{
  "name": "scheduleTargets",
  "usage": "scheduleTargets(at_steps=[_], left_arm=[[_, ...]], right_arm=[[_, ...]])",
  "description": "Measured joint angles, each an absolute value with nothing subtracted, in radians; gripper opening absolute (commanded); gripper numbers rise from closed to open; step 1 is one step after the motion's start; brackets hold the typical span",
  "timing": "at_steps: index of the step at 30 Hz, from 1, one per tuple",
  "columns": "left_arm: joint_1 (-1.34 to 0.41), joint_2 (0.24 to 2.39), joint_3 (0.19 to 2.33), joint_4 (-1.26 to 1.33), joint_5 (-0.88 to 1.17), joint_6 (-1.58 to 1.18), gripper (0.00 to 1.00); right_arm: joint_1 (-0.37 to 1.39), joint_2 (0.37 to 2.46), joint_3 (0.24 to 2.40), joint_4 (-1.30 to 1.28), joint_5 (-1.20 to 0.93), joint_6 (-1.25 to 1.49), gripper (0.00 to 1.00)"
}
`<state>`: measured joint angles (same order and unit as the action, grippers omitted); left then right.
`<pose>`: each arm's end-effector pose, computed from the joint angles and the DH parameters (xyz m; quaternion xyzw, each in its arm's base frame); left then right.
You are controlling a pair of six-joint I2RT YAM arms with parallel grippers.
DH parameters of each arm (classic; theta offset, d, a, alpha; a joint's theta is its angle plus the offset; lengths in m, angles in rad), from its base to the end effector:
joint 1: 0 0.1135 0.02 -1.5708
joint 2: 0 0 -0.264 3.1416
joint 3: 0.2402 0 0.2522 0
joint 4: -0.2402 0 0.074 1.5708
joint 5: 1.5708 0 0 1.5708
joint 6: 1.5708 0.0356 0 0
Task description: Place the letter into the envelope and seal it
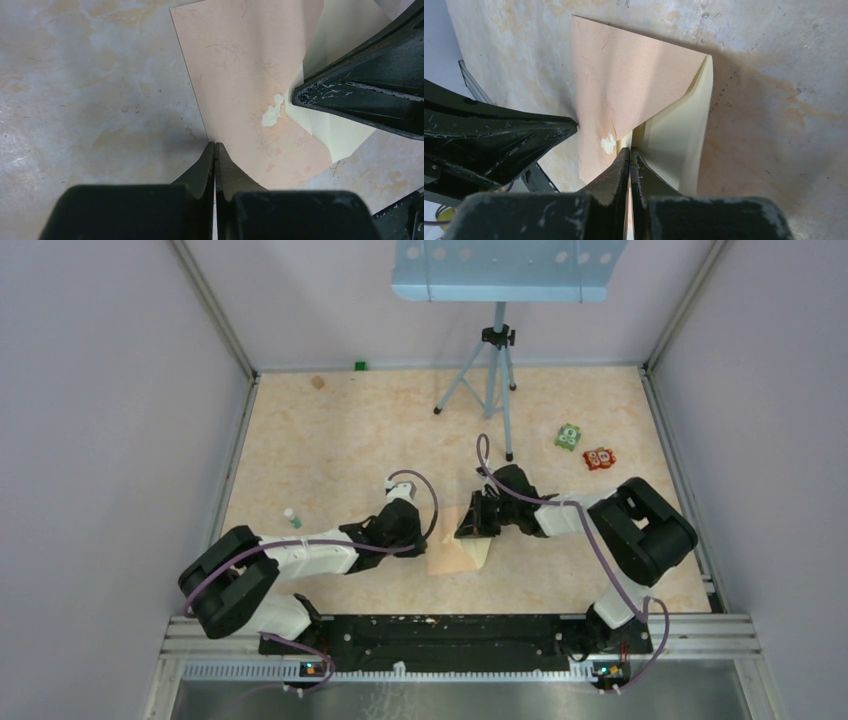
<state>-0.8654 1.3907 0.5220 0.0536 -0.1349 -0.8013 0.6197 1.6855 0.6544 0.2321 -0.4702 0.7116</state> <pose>0.1668 -0.1885 0.1454 0.0049 0.9277 -0.2303 0.2939 0.2359 0.1881 0.1207 -0.0462 0.9041 0.3958 0.1546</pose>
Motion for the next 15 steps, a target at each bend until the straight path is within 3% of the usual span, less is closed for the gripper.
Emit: scheduleTargets(at_steps=[5, 15], left_arm=[[-0.865, 1.391, 0.522, 0.054, -0.134, -0.802, 0.00], [-0.865, 1.391, 0.522, 0.054, -0.129, -0.802, 0.00]], right_arm=[[0.622, 1.684, 0.665, 0.216, -0.461, 0.710, 0.21], [0.627, 1.662, 0.675, 0.178, -0.425, 0.699, 0.19]])
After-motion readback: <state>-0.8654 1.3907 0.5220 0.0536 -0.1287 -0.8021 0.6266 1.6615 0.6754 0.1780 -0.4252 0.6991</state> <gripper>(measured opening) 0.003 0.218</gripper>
